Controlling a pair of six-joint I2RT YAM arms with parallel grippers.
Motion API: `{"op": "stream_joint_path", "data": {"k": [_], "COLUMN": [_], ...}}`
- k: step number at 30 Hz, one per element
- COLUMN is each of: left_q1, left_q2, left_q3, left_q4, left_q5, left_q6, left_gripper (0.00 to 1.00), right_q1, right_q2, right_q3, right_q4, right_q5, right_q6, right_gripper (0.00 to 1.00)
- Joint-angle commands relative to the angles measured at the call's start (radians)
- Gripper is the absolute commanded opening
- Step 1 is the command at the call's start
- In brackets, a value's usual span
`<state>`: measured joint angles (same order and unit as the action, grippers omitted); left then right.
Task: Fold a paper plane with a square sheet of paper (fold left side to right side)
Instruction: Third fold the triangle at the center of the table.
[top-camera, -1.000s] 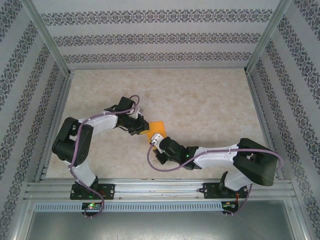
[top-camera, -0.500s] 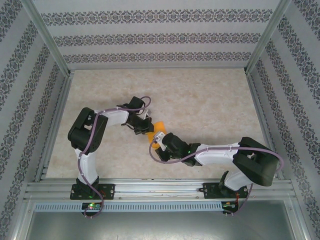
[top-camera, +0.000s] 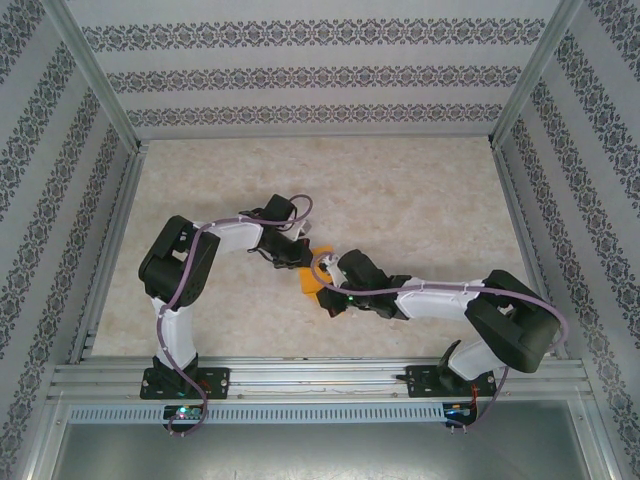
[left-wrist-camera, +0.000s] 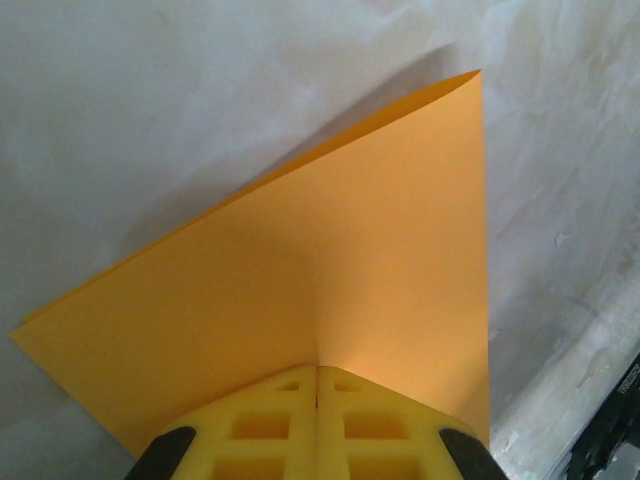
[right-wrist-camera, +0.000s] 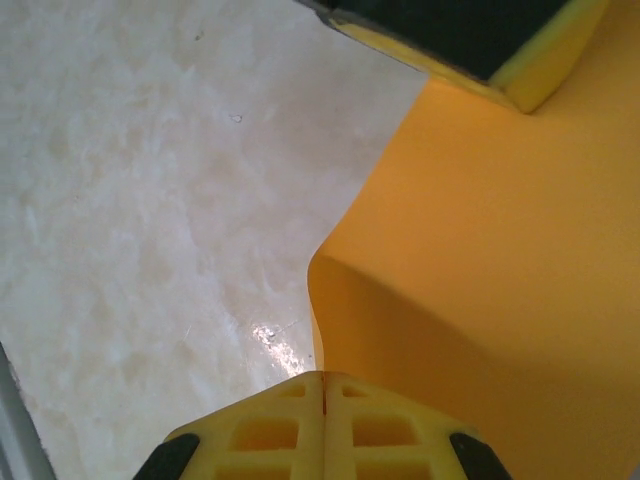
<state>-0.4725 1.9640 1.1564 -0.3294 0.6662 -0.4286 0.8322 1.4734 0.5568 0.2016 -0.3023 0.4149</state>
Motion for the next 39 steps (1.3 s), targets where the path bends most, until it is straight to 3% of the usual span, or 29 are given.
{"op": "stream_joint_path", "data": {"k": [1,13,39], "left_q1": [-0.03,-0.046,-0.052], "left_q2": [0.042,0.043,0.044], "left_q3": [-0.016,-0.01,0.002], "left_q4": [-0.033,-0.034,-0.051], "left_q5": [-0.023,-0.02,-0.033], "left_q6": [0.072,0.113,0.109], "left_gripper": [0.0,0.0,0.0], "right_q1": [-0.036,-0.128,-0.163], "right_q2": [0.012,0.02,0.046], "right_q3": [-0.023,-0.031,-0.018], "right_q4": [0.025,0.01,-0.026], "right_q5": [-0.098,-0.086,-0.023], "right_q6": [0.083,0.122,0.136], "right_gripper": [0.0,0.0,0.0]}}
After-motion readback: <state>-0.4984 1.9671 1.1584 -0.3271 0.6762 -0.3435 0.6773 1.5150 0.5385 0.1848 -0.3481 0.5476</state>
